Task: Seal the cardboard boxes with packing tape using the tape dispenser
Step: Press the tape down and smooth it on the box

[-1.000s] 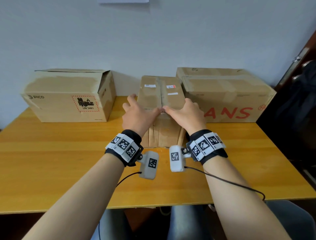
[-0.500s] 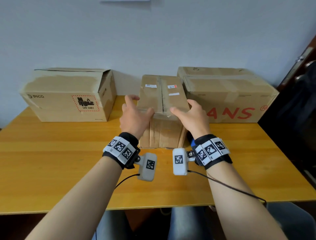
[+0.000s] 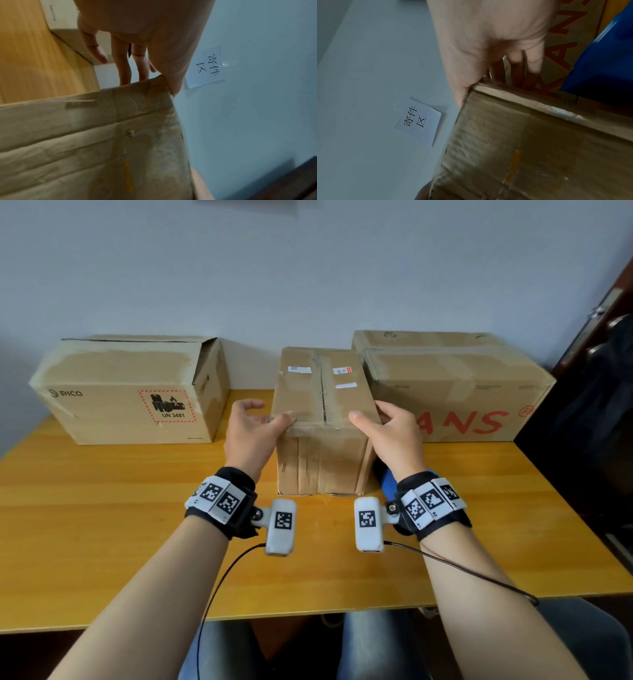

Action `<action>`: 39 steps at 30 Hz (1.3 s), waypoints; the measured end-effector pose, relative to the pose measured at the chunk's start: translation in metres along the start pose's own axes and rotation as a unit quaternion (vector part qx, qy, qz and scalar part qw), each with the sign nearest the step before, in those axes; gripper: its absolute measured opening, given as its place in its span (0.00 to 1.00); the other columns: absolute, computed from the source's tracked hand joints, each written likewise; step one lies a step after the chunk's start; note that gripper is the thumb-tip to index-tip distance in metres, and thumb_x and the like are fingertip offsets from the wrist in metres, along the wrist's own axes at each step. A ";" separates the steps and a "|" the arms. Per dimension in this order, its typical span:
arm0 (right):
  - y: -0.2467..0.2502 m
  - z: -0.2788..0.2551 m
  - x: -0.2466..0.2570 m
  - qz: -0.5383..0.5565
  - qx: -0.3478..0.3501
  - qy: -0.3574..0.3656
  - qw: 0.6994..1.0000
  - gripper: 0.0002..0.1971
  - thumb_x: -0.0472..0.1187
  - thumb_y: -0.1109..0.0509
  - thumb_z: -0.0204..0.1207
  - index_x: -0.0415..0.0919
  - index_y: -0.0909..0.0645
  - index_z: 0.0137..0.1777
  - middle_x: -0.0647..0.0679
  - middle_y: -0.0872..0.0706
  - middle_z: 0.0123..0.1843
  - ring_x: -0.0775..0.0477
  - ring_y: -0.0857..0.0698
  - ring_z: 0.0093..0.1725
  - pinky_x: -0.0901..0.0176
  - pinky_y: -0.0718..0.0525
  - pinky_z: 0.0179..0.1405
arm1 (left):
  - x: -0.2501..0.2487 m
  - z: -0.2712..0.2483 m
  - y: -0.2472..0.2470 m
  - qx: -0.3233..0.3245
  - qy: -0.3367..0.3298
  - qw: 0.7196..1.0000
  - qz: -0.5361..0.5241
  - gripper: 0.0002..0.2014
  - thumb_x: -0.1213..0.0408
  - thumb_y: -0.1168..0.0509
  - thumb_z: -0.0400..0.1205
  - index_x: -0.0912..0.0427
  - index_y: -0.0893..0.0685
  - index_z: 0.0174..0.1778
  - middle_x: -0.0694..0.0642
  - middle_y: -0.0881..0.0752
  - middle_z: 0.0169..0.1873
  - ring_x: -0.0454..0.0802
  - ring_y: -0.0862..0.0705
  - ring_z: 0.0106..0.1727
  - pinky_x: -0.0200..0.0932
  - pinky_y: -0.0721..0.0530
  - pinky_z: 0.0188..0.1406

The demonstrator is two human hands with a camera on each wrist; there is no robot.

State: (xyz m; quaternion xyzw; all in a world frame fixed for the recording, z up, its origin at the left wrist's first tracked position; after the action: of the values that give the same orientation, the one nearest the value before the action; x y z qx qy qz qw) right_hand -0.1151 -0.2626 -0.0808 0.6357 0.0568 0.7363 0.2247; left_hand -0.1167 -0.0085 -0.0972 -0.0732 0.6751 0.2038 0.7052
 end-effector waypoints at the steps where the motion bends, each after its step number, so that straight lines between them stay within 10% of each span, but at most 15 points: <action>1: 0.000 0.001 -0.001 0.011 0.003 0.002 1.000 0.12 0.56 0.25 0.70 0.57 0.10 0.52 0.62 0.07 0.44 0.57 0.10 0.48 0.43 0.11 0.56 | 0.002 0.001 0.001 0.002 0.004 1.000 -0.019 0.31 0.44 0.19 0.67 0.47 0.24 0.62 0.47 0.13 0.42 0.47 0.11 0.49 0.54 0.13 0.59; 10: -0.001 0.001 -0.001 0.047 0.014 0.009 0.999 0.11 0.52 0.24 0.72 0.55 0.10 0.54 0.61 0.07 0.46 0.58 0.09 0.49 0.44 0.11 0.57 | 0.014 0.002 -0.009 0.032 0.007 0.991 -0.126 0.25 0.56 0.23 0.78 0.51 0.21 0.69 0.45 0.18 0.36 0.29 0.15 0.36 0.33 0.21 0.40; 24: 0.000 0.001 -0.001 0.047 0.028 0.015 0.998 0.15 0.53 0.25 0.73 0.53 0.11 0.59 0.62 0.07 0.48 0.61 0.10 0.49 0.48 0.10 0.57 | 0.026 -0.006 -0.032 0.123 0.069 0.969 -0.204 0.23 0.48 0.39 0.88 0.42 0.26 0.81 0.42 0.12 0.65 0.34 0.13 0.59 0.42 0.19 0.57; 30: 0.000 0.002 -0.003 0.043 0.022 0.011 0.999 0.16 0.54 0.25 0.72 0.53 0.12 0.59 0.62 0.07 0.48 0.62 0.10 0.49 0.49 0.10 0.57 | 0.020 -0.004 -0.032 0.113 0.100 0.964 -0.220 0.22 0.56 0.40 0.86 0.39 0.23 0.77 0.41 0.10 0.57 0.41 0.14 0.59 0.45 0.20 0.52; 35: -0.001 0.003 -0.002 0.036 0.024 0.011 0.999 0.16 0.54 0.25 0.73 0.54 0.12 0.60 0.63 0.08 0.48 0.63 0.10 0.49 0.50 0.10 0.56 | 0.022 -0.008 -0.033 0.145 0.079 0.971 -0.173 0.22 0.42 0.45 0.89 0.37 0.27 0.80 0.41 0.14 0.66 0.38 0.16 0.65 0.52 0.19 0.64; 39: -0.002 0.002 0.000 0.034 0.030 0.014 0.999 0.13 0.53 0.26 0.74 0.55 0.12 0.58 0.63 0.08 0.48 0.61 0.10 0.49 0.48 0.10 0.56 | 0.023 -0.014 -0.035 0.144 0.081 0.973 -0.162 0.26 0.39 0.55 0.89 0.41 0.27 0.80 0.37 0.14 0.58 0.31 0.18 0.56 0.39 0.20 0.51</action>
State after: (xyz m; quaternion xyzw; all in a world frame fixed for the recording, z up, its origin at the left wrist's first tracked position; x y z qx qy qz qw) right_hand -0.1124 -0.2616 -0.0813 0.6330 0.0601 0.7505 0.1799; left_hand -0.1156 -0.0409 -0.1268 -0.0954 0.7314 -0.0188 0.6750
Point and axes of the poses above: each hand's wrist, its own z-axis towards the middle knuckle, its own y-axis out of the back of the hand, x = y × z, the point moved 6 cm from there along z, towards the middle knuckle
